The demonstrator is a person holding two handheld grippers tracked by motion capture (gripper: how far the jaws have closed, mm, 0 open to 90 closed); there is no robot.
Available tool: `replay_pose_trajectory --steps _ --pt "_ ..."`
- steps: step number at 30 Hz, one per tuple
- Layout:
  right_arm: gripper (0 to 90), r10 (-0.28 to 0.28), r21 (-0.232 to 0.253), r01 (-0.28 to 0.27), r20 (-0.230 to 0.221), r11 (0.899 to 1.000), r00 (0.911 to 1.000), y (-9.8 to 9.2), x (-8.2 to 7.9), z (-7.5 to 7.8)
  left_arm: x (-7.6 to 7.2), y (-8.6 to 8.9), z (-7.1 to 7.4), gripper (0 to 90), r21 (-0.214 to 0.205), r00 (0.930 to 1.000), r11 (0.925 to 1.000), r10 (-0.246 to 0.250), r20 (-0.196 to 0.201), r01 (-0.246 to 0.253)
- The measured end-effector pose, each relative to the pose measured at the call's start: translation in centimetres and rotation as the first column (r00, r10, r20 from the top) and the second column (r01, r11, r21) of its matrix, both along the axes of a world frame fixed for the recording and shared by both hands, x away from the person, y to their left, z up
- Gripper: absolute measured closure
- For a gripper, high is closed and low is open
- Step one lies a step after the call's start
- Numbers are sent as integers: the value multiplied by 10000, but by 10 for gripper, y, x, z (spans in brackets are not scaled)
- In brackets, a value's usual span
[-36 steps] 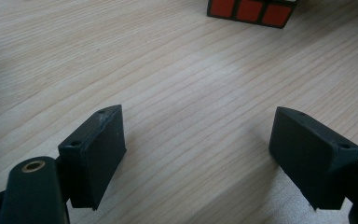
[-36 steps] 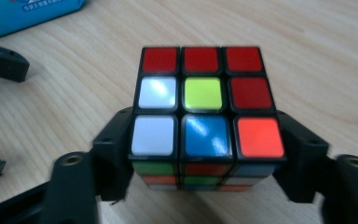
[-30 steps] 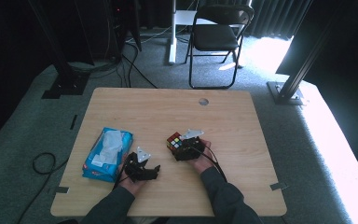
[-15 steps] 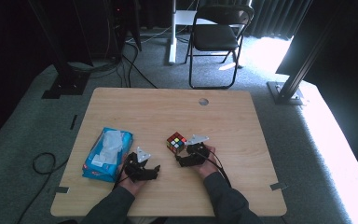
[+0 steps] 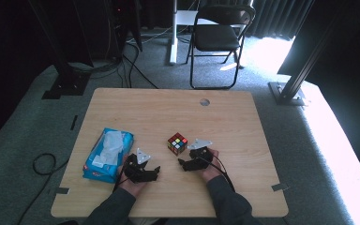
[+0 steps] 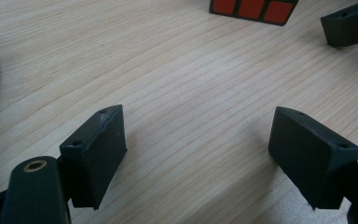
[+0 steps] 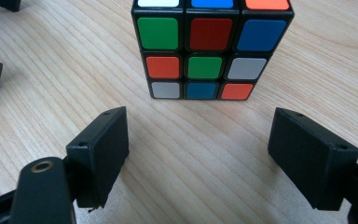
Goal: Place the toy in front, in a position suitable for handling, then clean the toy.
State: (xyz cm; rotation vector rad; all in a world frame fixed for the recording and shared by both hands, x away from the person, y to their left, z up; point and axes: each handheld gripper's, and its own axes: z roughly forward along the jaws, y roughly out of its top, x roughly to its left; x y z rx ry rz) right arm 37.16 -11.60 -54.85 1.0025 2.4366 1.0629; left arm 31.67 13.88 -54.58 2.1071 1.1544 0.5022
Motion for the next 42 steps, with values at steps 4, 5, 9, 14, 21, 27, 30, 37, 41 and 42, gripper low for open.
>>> replay_pose_trajectory --steps 4,5,9,14,21,27,30,37,41,42 --pt "198 -3 1 3 -3 10000 10000 0 0 0 0 0 0 202 -8 10000 10000 44 13 -44" --pt "198 -2 0 2 -2 10000 10000 0 0 0 -1 0 0 202 -2 10000 10000 64 10 -64" --pt "198 -3 1 3 1 10000 10000 0 0 0 -2 0 2 221 60 9996 9997 242 -123 -241" --pt "198 -10 9 10 -5 10000 10000 0 0 0 -5 -5 7 242 119 9998 9999 72 -176 -70" --pt "197 -5 -8 5 -7 10000 10000 0 0 0 -14 -9 23 281 -96 9995 9995 -306 32 306" --pt "197 -8 -3 8 -8 10000 10000 0 0 0 -16 -3 37 438 -214 9985 9983 -550 -24 549" --pt "197 -6 -3 6 -6 10000 10000 0 0 0 -16 2 44 478 -73 9993 9993 -366 43 367" --pt "197 -6 -1 6 5 10000 10000 0 0 0 -13 18 57 504 -105 9996 9996 272 56 -271" --pt "198 -4 -8 4 1 10000 10000 0 0 0 -12 29 65 504 -53 9982 9987 504 329 -502" --pt "198 -2 -9 2 1 10000 10000 0 0 0 -12 32 68 506 39 9977 9985 545 391 -547"
